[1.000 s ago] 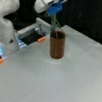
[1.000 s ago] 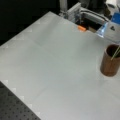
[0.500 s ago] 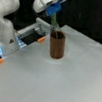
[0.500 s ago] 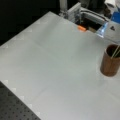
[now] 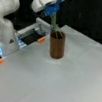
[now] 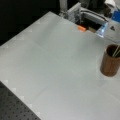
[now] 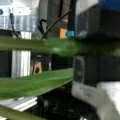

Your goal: Flower insertion into a vase

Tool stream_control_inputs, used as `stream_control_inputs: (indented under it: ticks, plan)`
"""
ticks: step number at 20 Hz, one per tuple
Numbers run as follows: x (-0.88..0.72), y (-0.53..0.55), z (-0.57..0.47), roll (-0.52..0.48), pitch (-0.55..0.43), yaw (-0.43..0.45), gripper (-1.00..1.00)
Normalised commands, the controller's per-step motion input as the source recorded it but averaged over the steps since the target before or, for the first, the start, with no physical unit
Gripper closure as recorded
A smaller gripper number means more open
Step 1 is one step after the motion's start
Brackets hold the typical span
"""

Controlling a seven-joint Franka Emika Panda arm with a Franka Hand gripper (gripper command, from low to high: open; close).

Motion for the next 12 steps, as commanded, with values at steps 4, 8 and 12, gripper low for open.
stream_control_inputs:
  ticks: [4, 8, 12]
  plan:
    - [0.31, -0.03, 0.07, -0.094, 0.397, 0.095, 1.00]
    - [0.34, 0.00, 0.07, -0.135, 0.436, 0.104, 1.00]
    - [0.38, 0.03, 0.06, -0.187, 0.472, 0.110, 1.00]
